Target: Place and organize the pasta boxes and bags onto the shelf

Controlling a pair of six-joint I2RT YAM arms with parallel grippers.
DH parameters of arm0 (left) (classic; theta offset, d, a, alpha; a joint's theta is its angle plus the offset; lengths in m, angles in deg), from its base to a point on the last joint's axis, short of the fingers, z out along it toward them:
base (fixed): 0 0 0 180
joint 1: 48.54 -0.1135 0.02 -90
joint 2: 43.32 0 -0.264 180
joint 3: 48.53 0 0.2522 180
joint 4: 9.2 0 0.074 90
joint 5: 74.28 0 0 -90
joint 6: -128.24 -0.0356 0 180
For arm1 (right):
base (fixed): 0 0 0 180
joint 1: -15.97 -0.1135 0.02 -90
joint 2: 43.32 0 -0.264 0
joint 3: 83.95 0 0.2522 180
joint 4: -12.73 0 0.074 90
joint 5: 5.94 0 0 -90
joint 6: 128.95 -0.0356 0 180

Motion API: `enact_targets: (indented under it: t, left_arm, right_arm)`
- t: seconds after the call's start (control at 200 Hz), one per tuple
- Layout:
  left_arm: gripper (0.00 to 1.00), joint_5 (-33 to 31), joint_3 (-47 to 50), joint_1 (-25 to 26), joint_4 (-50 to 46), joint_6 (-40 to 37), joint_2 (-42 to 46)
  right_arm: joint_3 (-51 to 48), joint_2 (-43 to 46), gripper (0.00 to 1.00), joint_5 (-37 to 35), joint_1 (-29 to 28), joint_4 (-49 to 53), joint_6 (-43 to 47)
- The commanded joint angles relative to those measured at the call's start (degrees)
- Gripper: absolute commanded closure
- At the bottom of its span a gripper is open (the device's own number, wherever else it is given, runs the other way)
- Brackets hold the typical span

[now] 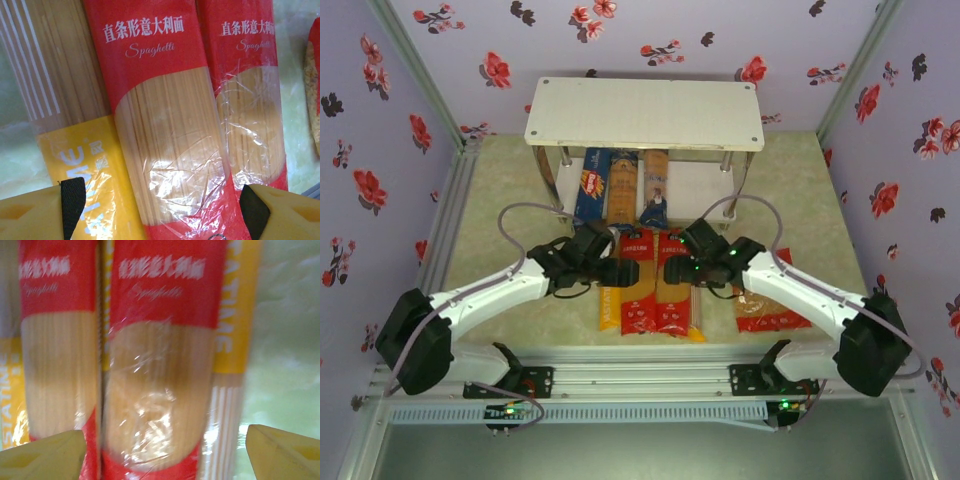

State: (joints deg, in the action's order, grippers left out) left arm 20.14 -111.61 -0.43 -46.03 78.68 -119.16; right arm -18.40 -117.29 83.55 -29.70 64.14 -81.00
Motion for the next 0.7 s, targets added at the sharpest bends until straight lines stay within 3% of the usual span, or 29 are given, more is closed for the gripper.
enact_targets:
  t: [0.0, 0.23, 0.695]
  left_arm:
    - [0.16, -1.58, 1.96, -0.31, -0.31, 1.69, 1.38]
    - [0.16, -0.75, 4.13, -1.73, 0.34, 1.73, 3.56]
    - [0.16, 1.70, 7.84, -6.66, 0.54, 0.80, 7.99]
  right_arm:
    - [-0.21, -2.91, 0.14, -1.28, -3.34, -2.38, -5.53]
    - [3.23, -9.79, 0.13, -6.35, -5.39, -0.01, -6.91]
    - [6.10, -18.36, 0.19, -5.35, -5.62, -0.73, -5.33]
